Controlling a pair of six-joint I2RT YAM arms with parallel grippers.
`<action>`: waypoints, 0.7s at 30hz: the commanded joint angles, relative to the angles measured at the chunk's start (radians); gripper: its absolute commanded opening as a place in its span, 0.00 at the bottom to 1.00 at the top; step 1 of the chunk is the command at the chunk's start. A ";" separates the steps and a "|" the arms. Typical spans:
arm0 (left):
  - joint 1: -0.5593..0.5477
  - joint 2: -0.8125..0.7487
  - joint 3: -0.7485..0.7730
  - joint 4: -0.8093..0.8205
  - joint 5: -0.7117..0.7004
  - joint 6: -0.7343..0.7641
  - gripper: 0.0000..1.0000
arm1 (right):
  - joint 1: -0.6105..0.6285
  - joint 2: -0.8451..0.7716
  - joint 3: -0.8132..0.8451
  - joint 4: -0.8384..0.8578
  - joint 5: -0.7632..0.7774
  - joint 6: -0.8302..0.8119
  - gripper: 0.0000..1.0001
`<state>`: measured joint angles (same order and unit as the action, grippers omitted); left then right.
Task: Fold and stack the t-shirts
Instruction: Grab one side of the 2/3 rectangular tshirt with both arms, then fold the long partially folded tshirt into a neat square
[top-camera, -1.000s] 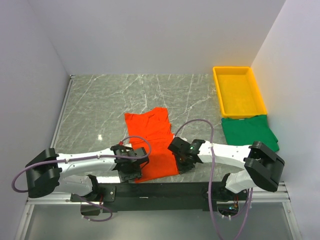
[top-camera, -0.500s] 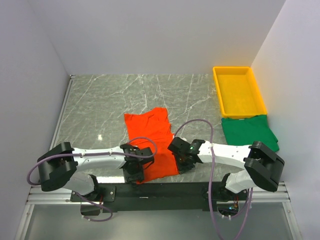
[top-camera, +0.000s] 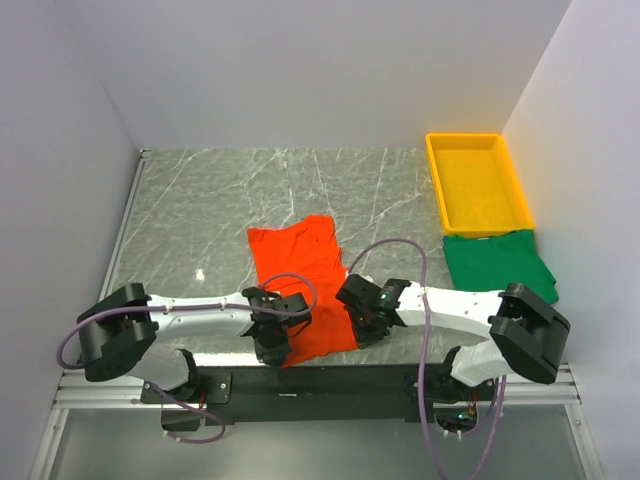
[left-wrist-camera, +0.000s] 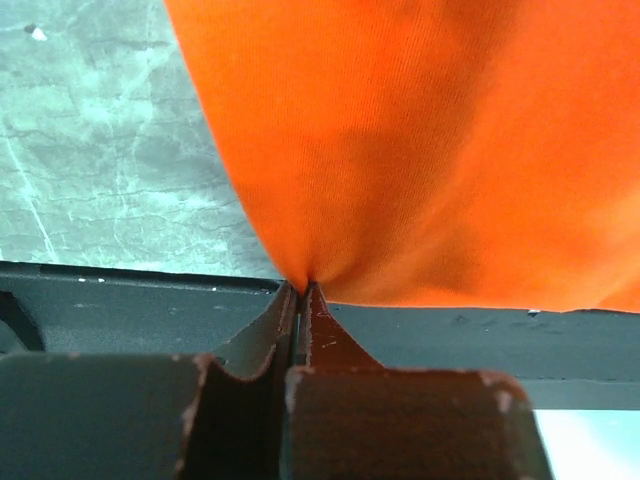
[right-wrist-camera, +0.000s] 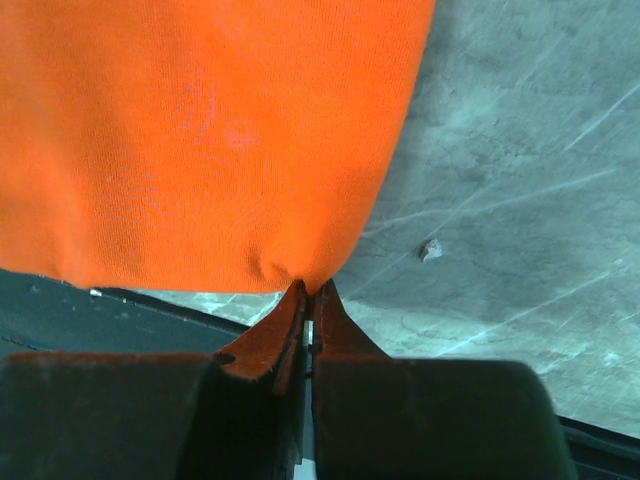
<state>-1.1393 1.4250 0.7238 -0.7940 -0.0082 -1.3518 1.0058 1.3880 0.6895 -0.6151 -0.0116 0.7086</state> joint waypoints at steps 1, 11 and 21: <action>-0.045 -0.047 -0.044 -0.100 -0.010 -0.029 0.01 | 0.019 -0.052 -0.021 -0.079 -0.025 -0.020 0.00; 0.042 -0.307 0.114 -0.163 -0.027 0.026 0.01 | -0.067 -0.178 0.200 -0.370 0.058 -0.142 0.00; 0.478 -0.305 0.199 -0.110 -0.052 0.315 0.01 | -0.239 0.052 0.620 -0.353 0.076 -0.351 0.00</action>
<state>-0.7303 1.1110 0.8574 -0.9253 -0.0341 -1.1614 0.8001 1.3949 1.2007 -0.9485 0.0231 0.4442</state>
